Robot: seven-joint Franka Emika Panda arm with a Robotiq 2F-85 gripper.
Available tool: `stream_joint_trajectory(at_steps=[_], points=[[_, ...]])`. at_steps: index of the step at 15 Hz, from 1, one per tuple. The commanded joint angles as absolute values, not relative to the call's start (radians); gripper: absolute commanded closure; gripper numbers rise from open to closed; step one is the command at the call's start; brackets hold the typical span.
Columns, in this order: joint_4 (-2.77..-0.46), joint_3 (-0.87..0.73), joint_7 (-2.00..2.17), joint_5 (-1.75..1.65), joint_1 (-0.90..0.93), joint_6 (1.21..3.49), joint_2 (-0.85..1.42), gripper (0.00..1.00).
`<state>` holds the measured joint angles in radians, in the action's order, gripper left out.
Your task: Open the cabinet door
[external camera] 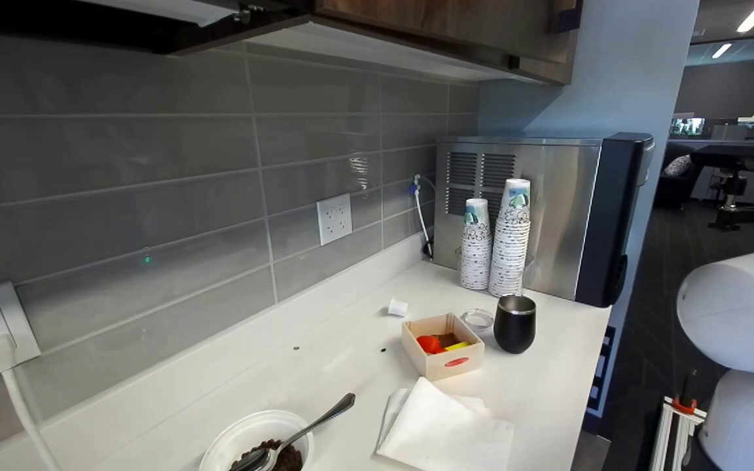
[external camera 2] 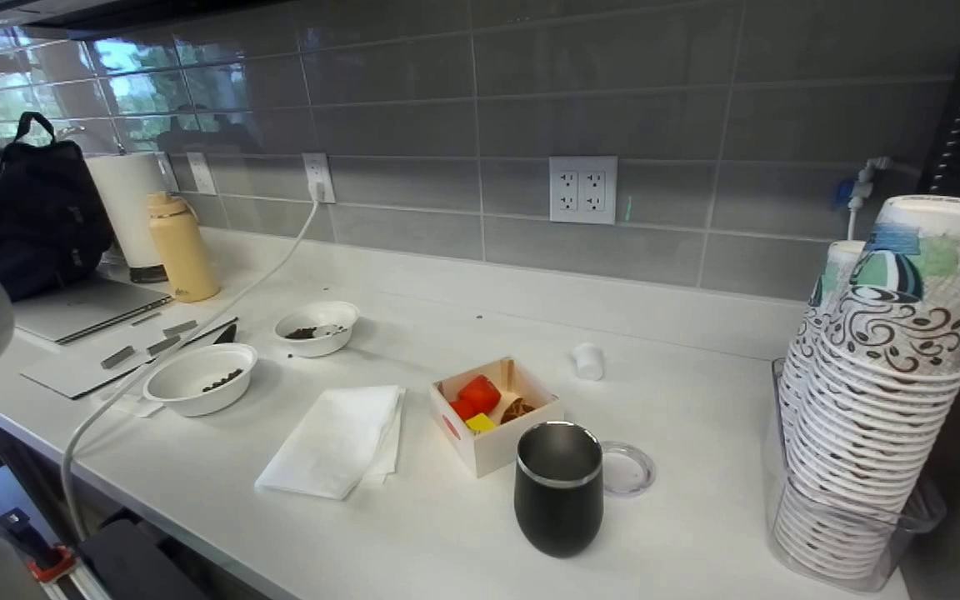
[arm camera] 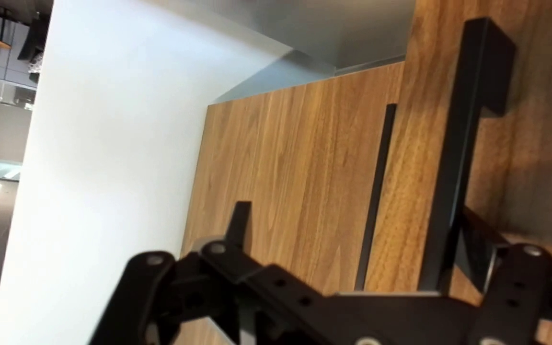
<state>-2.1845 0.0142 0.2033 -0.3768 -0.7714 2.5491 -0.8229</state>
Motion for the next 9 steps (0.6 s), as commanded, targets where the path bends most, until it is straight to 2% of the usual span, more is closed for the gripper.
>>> stream_joint_trajectory(at_steps=[1, 9], points=[[-2.216, -0.042, 0.174, -0.421, -0.796, 2.501, -0.887, 0.00], [-2.243, -0.096, 0.147, -0.425, -0.802, 2.454, -0.948, 0.00]])
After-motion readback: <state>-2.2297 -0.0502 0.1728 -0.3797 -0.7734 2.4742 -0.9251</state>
